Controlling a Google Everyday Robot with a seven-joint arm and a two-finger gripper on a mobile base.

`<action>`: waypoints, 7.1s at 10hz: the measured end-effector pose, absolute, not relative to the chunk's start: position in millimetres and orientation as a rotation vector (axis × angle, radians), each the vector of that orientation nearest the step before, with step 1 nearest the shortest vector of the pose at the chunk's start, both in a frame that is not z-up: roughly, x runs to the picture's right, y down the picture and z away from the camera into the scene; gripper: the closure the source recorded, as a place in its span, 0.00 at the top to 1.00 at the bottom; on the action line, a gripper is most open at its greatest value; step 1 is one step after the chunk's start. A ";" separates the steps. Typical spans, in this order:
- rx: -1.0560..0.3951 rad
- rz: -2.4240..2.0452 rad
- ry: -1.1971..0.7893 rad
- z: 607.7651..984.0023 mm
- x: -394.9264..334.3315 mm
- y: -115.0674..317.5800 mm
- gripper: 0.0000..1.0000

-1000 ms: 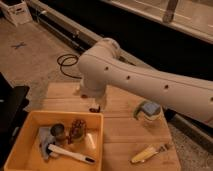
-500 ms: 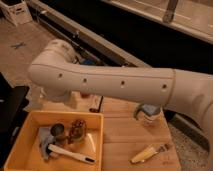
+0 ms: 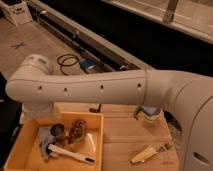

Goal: Place towel in table surface

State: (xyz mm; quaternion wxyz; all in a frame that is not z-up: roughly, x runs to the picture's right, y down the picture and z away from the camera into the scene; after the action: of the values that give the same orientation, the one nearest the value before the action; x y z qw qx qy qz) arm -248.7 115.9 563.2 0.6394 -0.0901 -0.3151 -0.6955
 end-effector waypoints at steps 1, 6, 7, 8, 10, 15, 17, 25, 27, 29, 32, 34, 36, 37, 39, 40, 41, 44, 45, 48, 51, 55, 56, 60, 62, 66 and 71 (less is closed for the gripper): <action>-0.206 -1.585 -0.718 563.5 -248.0 115.7 0.80; -0.234 -1.655 -0.764 576.0 -272.1 122.1 0.80; -0.249 -1.681 -0.796 582.5 -287.2 128.9 0.80; -0.255 -1.706 -0.821 588.7 -298.6 134.9 0.80; -0.270 -1.752 -0.890 601.0 -311.1 148.8 0.80; -0.149 -1.888 -1.068 619.8 -318.6 176.7 0.80; -0.100 -1.910 -1.078 617.2 -319.9 179.1 0.80; -0.093 -1.981 -1.031 638.1 -327.8 184.3 0.80; -0.085 -2.016 -1.030 647.2 -328.7 189.0 0.80; -0.055 -2.054 -1.042 656.8 -325.2 191.2 0.80; -0.019 -2.124 -1.039 665.3 -323.5 185.9 0.80; -0.022 -2.126 -1.039 665.4 -323.2 186.3 0.80; -0.024 -2.125 -1.039 665.7 -323.1 186.0 0.80; -0.028 -2.132 -1.040 666.9 -323.9 186.0 0.80; -0.019 -2.181 -1.039 675.2 -338.1 183.2 0.80; -0.008 -2.213 -1.040 678.5 -346.4 182.6 0.80; -0.003 -2.229 -1.042 682.7 -347.2 183.1 0.80; 0.018 -2.236 -1.070 698.2 -347.3 197.6 0.80; 0.019 -2.236 -1.079 701.1 -347.2 202.9 0.80; 0.027 -2.224 -1.113 709.0 -344.5 216.2 0.80; 0.027 -2.180 -1.153 718.0 -342.4 236.5 0.80; -0.037 -2.134 -1.165 738.6 -343.3 262.8 0.80; -0.063 -2.130 -1.177 744.8 -345.9 269.9 0.80; -0.101 -2.112 -1.223 754.5 -351.9 283.0 0.57; -0.103 -2.116 -1.218 754.1 -349.3 279.6 0.37; -0.120 -2.111 -1.238 757.0 -353.0 287.4 0.01; -0.069 -2.093 -1.169 746.1 -347.9 270.9 0.00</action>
State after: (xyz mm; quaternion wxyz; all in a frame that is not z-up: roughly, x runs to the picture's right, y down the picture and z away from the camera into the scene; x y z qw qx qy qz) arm -347.9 270.9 746.1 0.3634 -0.0266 -0.4541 -0.8131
